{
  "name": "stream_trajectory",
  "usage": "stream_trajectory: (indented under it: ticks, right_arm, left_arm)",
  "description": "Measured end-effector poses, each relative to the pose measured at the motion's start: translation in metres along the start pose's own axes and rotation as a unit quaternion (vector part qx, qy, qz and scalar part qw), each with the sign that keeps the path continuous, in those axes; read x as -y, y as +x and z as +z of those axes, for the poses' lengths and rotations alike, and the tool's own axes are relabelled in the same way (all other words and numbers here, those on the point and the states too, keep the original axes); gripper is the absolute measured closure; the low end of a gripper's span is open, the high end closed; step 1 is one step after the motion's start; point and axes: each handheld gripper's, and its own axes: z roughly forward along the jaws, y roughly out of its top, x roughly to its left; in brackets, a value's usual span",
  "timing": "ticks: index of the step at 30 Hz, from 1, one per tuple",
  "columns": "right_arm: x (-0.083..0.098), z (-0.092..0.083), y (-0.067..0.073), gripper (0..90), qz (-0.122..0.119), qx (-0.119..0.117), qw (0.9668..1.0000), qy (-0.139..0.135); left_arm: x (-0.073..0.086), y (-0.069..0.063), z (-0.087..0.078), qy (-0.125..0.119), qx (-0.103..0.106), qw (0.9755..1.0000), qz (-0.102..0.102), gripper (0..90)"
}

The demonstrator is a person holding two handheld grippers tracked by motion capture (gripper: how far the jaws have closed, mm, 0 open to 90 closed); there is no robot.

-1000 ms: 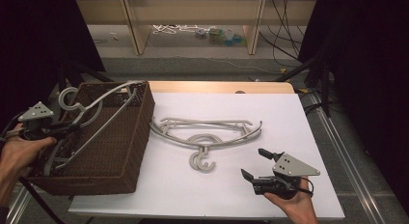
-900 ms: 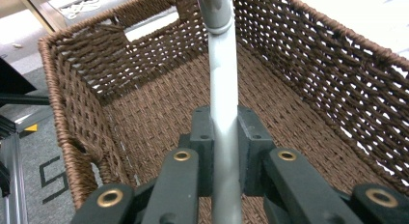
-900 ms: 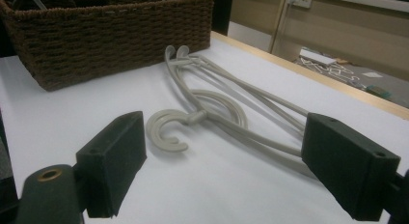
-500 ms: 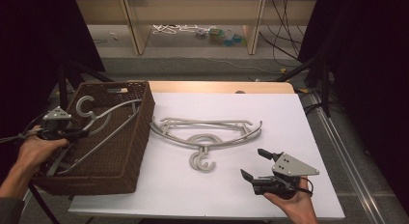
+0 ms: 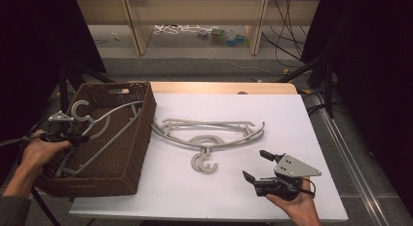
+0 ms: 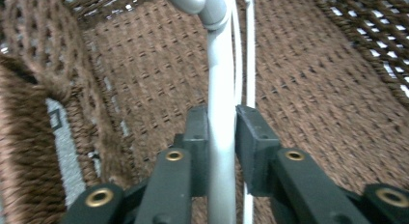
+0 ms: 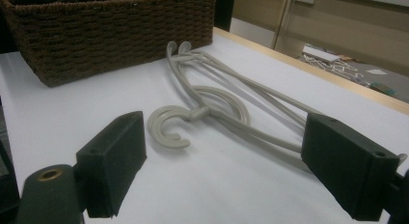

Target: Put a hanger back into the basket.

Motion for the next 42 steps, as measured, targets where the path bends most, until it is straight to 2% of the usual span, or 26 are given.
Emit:
stream_trajectory:
  ticks: [3,4,7,9,10,12,13,16,17,21,24,25,26,27,28,30,32,34,35,36,37,40,42]
  right_arm:
    - [0.001,0.000,-0.001,16.9,0.000,0.001,1.0000,0.000]
    - [0.000,0.000,0.000,16.9,0.003,0.001,1.0000,0.000]
    - [0.001,-0.001,-0.001,16.9,0.003,0.001,1.0000,0.000]
    - [0.000,-0.001,-0.001,16.9,0.001,0.001,1.0000,0.002]
    - [0.000,-0.001,-0.001,16.9,0.002,0.000,1.0000,0.002]
    - [0.000,-0.001,-0.001,16.9,0.002,-0.001,1.0000,0.002]
    - [0.001,0.000,0.000,16.9,0.003,0.001,1.0000,0.000]
    - [0.000,0.000,-0.001,16.9,0.002,0.001,1.0000,0.002]
    - [0.000,0.000,-0.001,16.9,0.003,0.001,1.0000,0.002]
    - [0.000,-0.001,-0.001,16.9,0.002,0.001,1.0000,0.001]
    - [0.000,0.000,-0.001,16.9,-0.001,0.005,1.0000,-0.004]
    - [0.000,-0.001,-0.001,16.9,0.001,0.000,1.0000,0.002]
    - [0.000,-0.001,-0.001,16.9,0.000,0.000,1.0000,0.000]
    - [0.000,-0.001,-0.001,16.9,0.000,0.001,1.0000,-0.001]
    - [0.000,-0.001,-0.001,16.9,0.000,0.001,1.0000,0.000]
    - [0.000,-0.001,-0.001,16.8,0.001,0.000,1.0000,0.001]
    - [0.000,-0.001,-0.002,16.8,0.000,0.001,1.0000,0.001]
    - [0.000,-0.001,-0.002,16.8,0.000,0.001,1.0000,0.003]
    - [0.001,-0.001,-0.002,16.8,0.000,0.001,1.0000,0.004]
    - [0.001,-0.001,-0.002,16.8,0.000,0.001,1.0000,0.003]
    - [0.000,-0.001,-0.002,16.8,0.005,0.000,1.0000,0.006]
    - [0.001,0.000,-0.001,16.8,0.009,-0.006,0.9999,0.005]
    - [0.001,0.000,-0.001,16.8,0.010,-0.007,0.9999,0.004]
  left_arm:
    - [0.001,0.003,-0.001,-0.008,-0.024,0.9992,-0.031,61.5]
    - [0.001,0.004,-0.003,-0.010,-0.042,0.9982,-0.043,57.3]
    - [0.001,0.005,-0.006,-0.013,-0.053,0.9961,-0.070,45.8]
    - [0.001,0.005,-0.010,-0.020,-0.067,0.9931,-0.094,38.6]
    - [0.000,0.005,-0.013,-0.032,-0.068,0.9913,-0.108,35.2]
    - [-0.001,0.003,-0.018,-0.049,-0.064,0.9895,-0.120,31.7]
    - [-0.004,-0.001,-0.023,-0.066,-0.063,0.9878,-0.126,29.4]
    - [-0.010,-0.013,-0.032,-0.092,-0.052,0.9869,-0.122,24.7]
    - [-0.013,-0.019,-0.034,-0.109,-0.047,0.9848,-0.127,23.0]
    - [-0.023,-0.044,-0.046,-0.147,-0.024,0.9830,-0.108,22.3]
    - [-0.030,-0.066,-0.053,-0.174,-0.001,0.9801,-0.097,21.4]
    - [-0.032,-0.072,-0.054,-0.180,0.006,0.9791,-0.094,20.2]
    - [-0.036,-0.084,-0.056,-0.192,0.023,0.9774,-0.085,19.5]
    - [-0.037,-0.090,-0.057,-0.197,0.030,0.9765,-0.081,19.6]
    - [-0.040,-0.102,-0.058,-0.205,0.044,0.9749,-0.073,19.6]
    - [-0.042,-0.113,-0.059,-0.217,0.059,0.9720,-0.069,19.6]
    - [-0.044,-0.127,-0.059,-0.230,0.082,0.9676,-0.065,19.5]
    - [-0.045,-0.140,-0.058,-0.238,0.096,0.9645,-0.061,19.5]
    - [-0.046,-0.145,-0.059,-0.240,0.098,0.9639,-0.059,19.5]
    - [-0.046,-0.152,-0.058,-0.250,0.105,0.9609,-0.057,19.5]
    - [-0.046,-0.156,-0.058,-0.255,0.108,0.9593,-0.057,19.5]
    - [-0.046,-0.170,-0.057,-0.276,0.127,0.9509,-0.059,19.1]
    - [-0.045,-0.180,-0.056,-0.287,0.137,0.9466,-0.055,19.1]
